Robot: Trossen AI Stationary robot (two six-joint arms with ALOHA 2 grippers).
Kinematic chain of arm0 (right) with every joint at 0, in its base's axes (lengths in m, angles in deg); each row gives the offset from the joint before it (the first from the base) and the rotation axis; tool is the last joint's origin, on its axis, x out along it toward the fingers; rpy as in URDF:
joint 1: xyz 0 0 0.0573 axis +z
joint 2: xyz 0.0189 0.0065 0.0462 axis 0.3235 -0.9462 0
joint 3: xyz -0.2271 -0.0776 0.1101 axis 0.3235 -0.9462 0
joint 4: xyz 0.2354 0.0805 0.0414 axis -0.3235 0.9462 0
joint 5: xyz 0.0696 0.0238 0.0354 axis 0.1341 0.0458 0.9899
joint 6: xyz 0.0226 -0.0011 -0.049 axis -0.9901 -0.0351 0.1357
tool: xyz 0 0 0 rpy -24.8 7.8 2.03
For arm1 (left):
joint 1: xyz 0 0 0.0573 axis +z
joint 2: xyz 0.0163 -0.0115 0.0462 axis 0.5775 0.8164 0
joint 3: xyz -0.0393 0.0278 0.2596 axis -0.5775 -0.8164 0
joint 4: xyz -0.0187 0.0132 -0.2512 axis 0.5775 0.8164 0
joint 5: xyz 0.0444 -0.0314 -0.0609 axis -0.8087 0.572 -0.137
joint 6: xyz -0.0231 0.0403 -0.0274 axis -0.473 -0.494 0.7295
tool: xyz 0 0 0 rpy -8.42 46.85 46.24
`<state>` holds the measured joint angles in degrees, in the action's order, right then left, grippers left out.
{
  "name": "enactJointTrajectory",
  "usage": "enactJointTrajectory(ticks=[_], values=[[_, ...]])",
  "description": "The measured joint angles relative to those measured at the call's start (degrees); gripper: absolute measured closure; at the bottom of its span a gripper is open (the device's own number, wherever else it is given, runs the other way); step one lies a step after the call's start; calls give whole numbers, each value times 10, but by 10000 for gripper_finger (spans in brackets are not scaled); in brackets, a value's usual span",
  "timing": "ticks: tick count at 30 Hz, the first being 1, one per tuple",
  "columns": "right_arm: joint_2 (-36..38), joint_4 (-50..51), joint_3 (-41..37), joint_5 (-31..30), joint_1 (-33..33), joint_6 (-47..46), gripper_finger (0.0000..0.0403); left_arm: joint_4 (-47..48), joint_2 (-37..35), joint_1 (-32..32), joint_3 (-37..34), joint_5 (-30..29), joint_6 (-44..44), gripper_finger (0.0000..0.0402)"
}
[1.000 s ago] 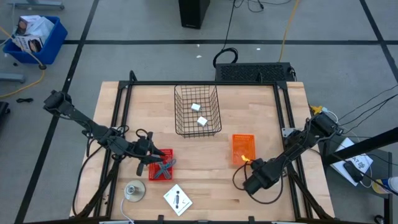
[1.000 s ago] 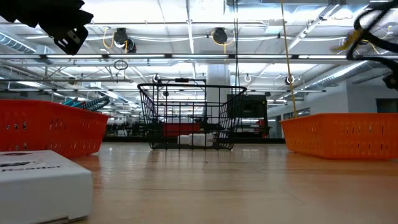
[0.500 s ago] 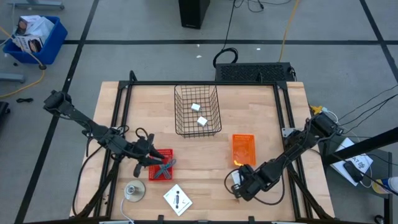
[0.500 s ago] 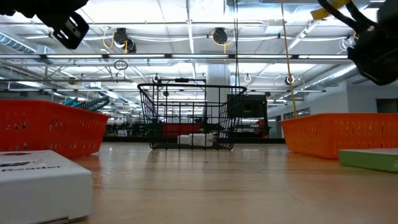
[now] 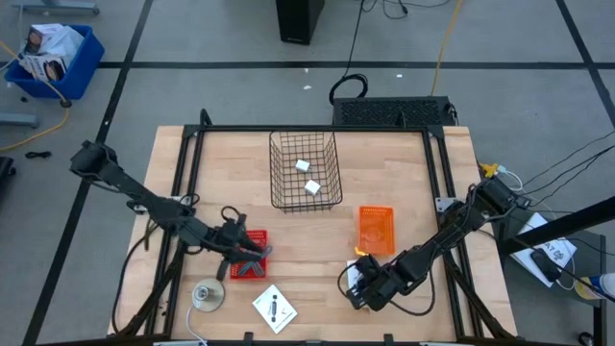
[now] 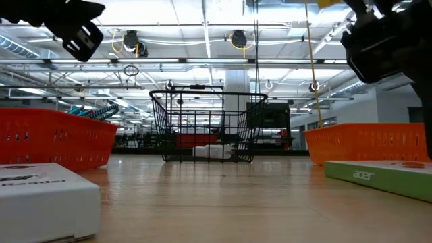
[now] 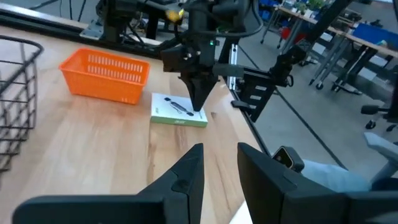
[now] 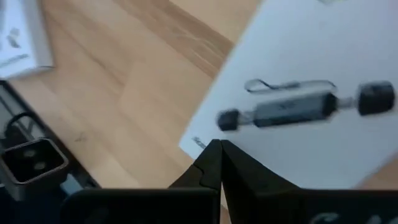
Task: Pick and place items into bin
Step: Put the top white card reader box into the orange bin
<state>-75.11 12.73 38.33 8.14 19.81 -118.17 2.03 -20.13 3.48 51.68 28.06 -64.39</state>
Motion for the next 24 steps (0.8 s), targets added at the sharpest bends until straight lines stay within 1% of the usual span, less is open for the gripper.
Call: enactJointTrajectory(ticks=[3,6,9,12,13,15,18,21,24], values=[[0,-20,0,-24,7,19,403,-1,49,0,34,0,-15,300],[1,-52,0,-48,12,40,403,32,99,1,81,1,-29,304],[1,-81,0,-51,13,58,403,59,149,13,136,24,-50,332],[1,-93,0,-51,19,65,403,86,194,28,184,73,-71,381],[1,-89,0,-50,21,65,403,89,207,34,196,86,-76,391],[2,-83,0,-50,28,66,403,93,226,45,214,101,-82,393],[2,-86,0,-51,43,73,403,96,252,64,227,102,-83,392],[2,-86,0,-34,64,42,403,95,274,81,231,102,-76,398],[2,-92,0,-13,84,-31,403,64,293,91,231,113,-71,392]])
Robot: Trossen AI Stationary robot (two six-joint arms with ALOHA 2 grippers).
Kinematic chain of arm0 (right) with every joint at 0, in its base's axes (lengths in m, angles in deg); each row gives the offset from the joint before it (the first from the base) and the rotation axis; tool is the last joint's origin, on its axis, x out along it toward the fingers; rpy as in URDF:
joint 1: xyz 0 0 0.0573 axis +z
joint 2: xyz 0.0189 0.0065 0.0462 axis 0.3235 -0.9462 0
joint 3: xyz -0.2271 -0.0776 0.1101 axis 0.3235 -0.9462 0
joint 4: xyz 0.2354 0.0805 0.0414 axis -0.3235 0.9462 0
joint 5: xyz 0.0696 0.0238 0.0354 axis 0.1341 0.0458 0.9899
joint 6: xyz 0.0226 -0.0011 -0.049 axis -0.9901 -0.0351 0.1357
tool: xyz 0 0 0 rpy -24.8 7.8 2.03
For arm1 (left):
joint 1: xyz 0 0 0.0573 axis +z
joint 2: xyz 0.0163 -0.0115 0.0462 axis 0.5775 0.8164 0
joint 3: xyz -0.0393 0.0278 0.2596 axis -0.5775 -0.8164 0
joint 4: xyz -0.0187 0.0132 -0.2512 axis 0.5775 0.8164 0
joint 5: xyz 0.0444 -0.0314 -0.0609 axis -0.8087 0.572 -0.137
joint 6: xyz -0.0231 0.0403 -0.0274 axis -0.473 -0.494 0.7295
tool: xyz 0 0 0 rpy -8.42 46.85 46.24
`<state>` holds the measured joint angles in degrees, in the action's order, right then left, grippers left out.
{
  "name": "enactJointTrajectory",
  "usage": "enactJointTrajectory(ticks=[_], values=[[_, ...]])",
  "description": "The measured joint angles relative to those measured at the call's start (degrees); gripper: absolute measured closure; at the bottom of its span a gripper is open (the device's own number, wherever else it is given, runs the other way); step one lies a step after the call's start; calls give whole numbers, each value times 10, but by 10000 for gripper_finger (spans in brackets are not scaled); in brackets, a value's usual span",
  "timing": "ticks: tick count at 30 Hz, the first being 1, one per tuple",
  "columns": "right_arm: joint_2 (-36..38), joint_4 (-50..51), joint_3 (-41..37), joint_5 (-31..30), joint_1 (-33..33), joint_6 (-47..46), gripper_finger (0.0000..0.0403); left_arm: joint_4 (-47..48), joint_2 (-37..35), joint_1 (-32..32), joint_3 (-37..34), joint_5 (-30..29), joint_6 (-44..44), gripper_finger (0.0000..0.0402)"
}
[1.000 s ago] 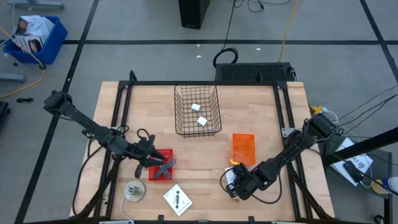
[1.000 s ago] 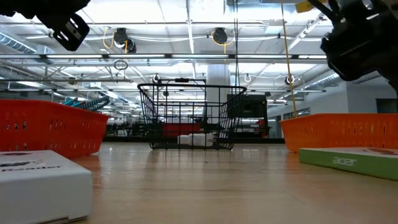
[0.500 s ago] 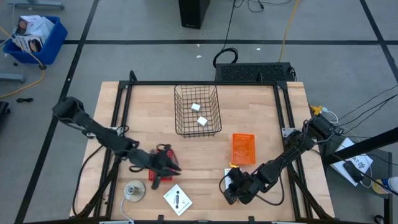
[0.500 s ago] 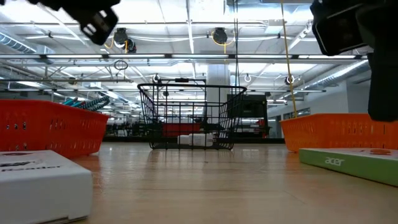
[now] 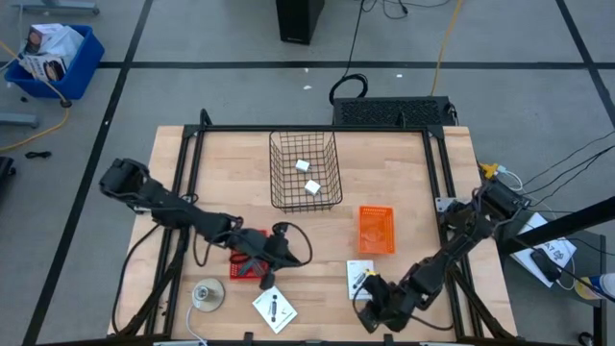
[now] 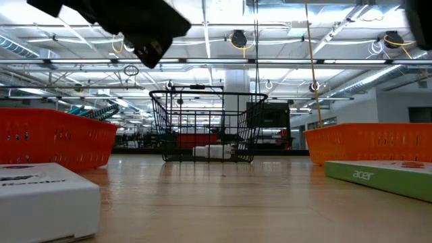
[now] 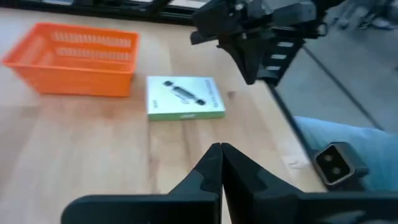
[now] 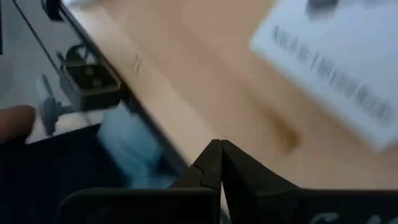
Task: Pick and place items into bin
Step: Put the top white card reader box into the orange bin
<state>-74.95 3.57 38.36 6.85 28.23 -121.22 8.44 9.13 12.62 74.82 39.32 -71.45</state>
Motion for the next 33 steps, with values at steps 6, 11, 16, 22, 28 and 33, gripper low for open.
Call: enactJointTrajectory(ticks=[6,11,16,22,28,33], values=[[0,37,1,1,22,-64,403,-77,41,15,0,102,20,398],[0,86,0,-54,28,-120,403,-85,73,28,0,74,70,392],[1,70,1,-79,37,-92,403,-81,98,35,11,72,73,396],[8,125,1,-83,35,-133,403,23,138,35,92,56,50,398],[12,219,1,-98,55,-235,403,93,214,35,190,61,22,398],[12,236,1,-98,60,-261,403,107,271,35,251,62,10,391]])
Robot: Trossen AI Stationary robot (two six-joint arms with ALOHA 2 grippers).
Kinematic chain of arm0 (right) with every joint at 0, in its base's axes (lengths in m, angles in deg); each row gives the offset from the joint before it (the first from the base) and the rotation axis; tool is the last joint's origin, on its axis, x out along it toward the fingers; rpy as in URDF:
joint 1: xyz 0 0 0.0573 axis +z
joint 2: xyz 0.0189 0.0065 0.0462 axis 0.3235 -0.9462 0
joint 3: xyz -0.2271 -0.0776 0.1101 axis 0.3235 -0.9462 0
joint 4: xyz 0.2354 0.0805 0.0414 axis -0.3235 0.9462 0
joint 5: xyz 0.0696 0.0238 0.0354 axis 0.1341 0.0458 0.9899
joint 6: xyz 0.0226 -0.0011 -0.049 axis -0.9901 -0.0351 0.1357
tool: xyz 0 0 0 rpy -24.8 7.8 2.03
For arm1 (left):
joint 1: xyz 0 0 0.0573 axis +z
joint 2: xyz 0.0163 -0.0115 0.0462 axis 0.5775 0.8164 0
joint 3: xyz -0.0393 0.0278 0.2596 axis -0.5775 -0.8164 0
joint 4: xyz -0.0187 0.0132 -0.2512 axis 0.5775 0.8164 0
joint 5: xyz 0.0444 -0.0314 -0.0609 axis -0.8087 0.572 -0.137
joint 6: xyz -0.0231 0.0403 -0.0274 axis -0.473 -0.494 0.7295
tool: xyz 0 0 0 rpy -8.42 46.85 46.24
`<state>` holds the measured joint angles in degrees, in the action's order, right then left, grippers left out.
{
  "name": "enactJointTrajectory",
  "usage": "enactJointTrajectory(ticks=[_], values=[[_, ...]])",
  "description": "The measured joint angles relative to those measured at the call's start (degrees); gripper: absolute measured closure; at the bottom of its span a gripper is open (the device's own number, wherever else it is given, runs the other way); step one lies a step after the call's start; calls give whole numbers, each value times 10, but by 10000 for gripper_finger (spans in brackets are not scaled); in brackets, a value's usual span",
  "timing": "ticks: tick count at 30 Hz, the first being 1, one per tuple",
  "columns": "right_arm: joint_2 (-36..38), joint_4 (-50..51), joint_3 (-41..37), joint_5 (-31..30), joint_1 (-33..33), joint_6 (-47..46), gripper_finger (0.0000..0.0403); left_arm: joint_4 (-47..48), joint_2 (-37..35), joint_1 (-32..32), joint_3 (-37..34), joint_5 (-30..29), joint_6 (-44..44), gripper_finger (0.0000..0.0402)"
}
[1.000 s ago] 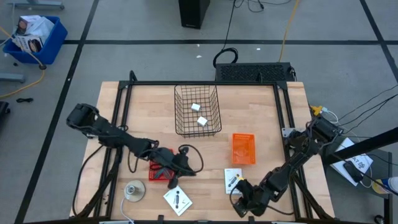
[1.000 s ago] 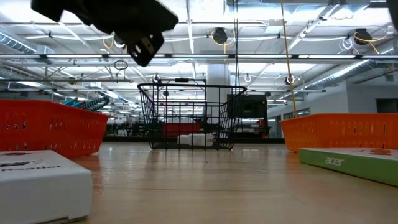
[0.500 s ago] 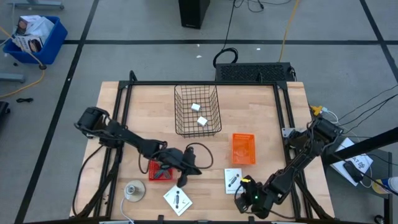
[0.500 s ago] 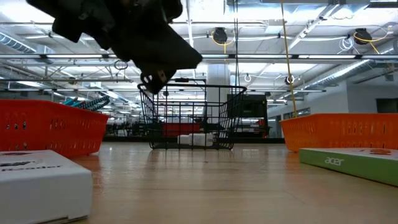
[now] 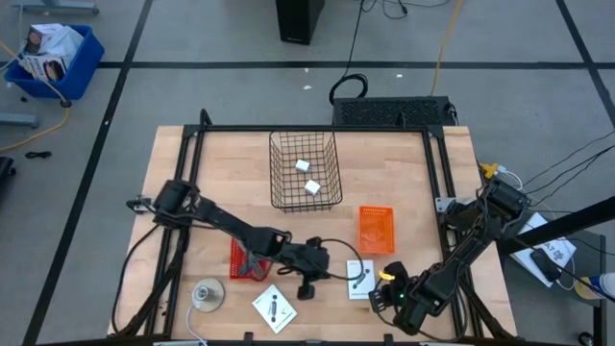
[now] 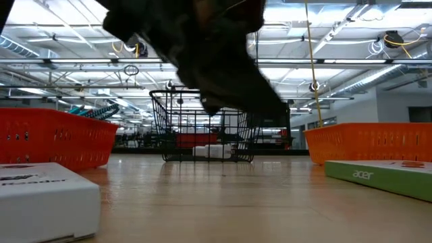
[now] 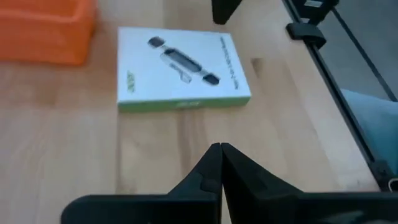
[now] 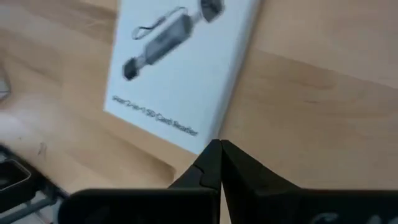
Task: Pick and place items into bin
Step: Put the top white card reader box into the orange bin
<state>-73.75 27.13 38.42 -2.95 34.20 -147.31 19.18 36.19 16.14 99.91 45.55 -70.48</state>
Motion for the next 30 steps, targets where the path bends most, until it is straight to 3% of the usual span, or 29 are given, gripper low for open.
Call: enactJointTrajectory(ticks=[10,19,30], values=[[-2,22,0,-15,-5,-3,403,19,60,2,99,18,-30,390],[-2,22,-6,-16,-6,-2,403,25,109,22,135,25,-39,387],[-2,23,-6,-15,-12,16,403,-1,117,31,143,33,-47,397]])
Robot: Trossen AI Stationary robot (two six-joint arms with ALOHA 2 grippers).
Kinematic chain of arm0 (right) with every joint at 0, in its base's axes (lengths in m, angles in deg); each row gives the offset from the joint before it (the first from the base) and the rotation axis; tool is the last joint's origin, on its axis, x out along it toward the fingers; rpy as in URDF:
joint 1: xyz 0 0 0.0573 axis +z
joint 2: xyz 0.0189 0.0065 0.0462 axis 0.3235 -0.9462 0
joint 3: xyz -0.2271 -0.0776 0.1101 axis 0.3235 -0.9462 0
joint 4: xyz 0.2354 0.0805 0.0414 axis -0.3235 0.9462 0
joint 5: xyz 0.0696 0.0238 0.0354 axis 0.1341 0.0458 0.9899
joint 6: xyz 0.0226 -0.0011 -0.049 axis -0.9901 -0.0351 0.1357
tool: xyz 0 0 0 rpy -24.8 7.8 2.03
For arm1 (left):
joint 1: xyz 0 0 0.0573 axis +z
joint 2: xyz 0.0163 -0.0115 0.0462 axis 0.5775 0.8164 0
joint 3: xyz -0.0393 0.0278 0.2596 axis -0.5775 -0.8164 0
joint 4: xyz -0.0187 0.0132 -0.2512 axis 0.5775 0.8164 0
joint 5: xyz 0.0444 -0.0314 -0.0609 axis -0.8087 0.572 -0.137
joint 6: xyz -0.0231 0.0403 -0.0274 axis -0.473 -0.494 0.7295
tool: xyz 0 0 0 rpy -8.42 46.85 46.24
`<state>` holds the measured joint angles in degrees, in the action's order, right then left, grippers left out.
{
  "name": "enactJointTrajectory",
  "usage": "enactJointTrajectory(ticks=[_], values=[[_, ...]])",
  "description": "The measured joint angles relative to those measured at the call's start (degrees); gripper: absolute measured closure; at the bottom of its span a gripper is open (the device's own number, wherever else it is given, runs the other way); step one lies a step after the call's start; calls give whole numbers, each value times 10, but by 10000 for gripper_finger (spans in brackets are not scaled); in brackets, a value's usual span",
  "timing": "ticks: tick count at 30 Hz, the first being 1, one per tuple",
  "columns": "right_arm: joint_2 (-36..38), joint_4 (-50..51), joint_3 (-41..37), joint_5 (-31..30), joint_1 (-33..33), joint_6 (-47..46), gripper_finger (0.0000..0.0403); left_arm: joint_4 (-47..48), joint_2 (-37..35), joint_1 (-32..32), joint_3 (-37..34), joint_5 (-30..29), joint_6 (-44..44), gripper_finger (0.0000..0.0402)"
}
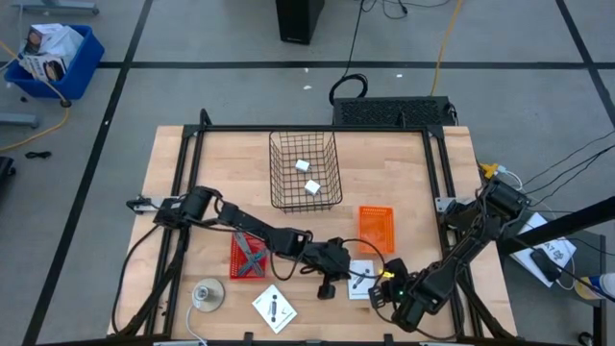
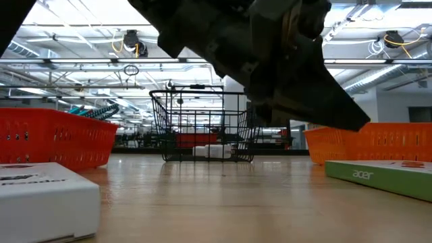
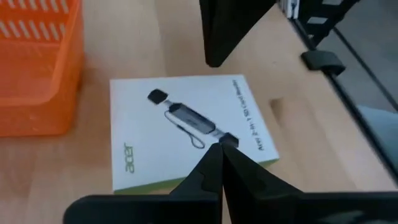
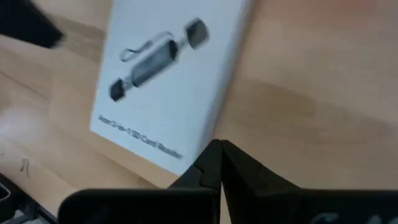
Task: Pick and place items into bin
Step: Put the top white card reader box into the orange bin
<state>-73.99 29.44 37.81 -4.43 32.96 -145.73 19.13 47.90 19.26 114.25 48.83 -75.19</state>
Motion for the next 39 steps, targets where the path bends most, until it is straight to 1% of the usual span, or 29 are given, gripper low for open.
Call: enactJointTrajectory(ticks=[5,10,14,16,17,20,23,26,30,31,34,36,39], values=[[0,-10,0,0,-9,1,403,-1,0,3,0,-1,-7,392],[0,-24,0,4,-21,-1,403,0,2,3,0,-1,-11,397],[0,-24,0,18,-27,2,403,-15,15,4,0,-1,-11,392],[0,-25,0,17,-27,4,403,-33,30,6,2,0,-11,396],[0,-26,0,17,-27,4,403,-28,36,7,1,4,-10,398],[0,-28,0,18,-27,6,403,-42,49,12,2,13,3,395],[0,-26,1,18,-26,-2,403,-33,52,16,3,21,19,392],[0,-18,1,18,-26,-5,403,-28,54,19,3,23,24,398],[0,-34,1,33,-23,33,402,-14,54,20,3,21,38,394],[0,-34,1,42,-23,39,400,-13,54,20,3,21,39,394],[1,-33,-8,69,-20,4,383,-11,55,20,3,19,41,398],[-1,-42,-16,84,-16,-5,363,-10,55,20,3,17,49,395],[1,-73,-29,86,-7,-20,327,-7,55,20,3,14,50,396]])
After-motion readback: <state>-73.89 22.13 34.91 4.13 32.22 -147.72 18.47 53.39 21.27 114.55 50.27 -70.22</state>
